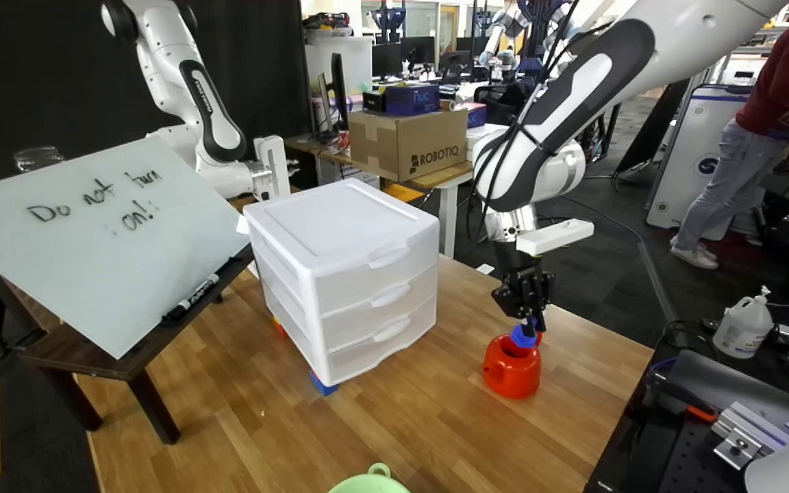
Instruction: Put the blue object in the orange tea pot and move the light-green bowl to the right
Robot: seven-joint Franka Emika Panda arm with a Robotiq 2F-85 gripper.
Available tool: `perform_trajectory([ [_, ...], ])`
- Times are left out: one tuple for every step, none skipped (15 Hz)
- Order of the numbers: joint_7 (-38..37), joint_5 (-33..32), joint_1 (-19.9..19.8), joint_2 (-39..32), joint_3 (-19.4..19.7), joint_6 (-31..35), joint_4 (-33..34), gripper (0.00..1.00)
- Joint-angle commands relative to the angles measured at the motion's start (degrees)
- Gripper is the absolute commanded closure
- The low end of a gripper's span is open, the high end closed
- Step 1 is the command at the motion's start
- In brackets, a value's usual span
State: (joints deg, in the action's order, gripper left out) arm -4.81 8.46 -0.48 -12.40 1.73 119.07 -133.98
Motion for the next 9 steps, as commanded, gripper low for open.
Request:
perform_trajectory([
  [1.6,1.0,-0.5,-3.5,-0.7,-0.8,1.7,0.94],
  [1.5,0.8,-0.4,-4.1,-0.7,-1.1,2.0,0.94],
  [1.2,0.6,-0.3,-4.1,-0.7,-1.8,2.7,0.94],
  [1.1,0.5,-0.2,-4.3,-0.8,-1.8,3.0,0.94],
  [1.0,0.4,-0.1,-4.4,-0.9,-2.1,3.3,0.94],
  [0.9,0.3,0.1,-4.5,-1.1,-2.2,3.6,0.94],
  [0.8,0.3,0.1,-4.5,-1.2,-2.3,3.7,0.94],
  [0.8,0.3,0.2,-4.5,-1.3,-2.3,3.8,0.94],
  [0.8,0.2,0.2,-4.6,-1.3,-2.4,4.0,0.94],
])
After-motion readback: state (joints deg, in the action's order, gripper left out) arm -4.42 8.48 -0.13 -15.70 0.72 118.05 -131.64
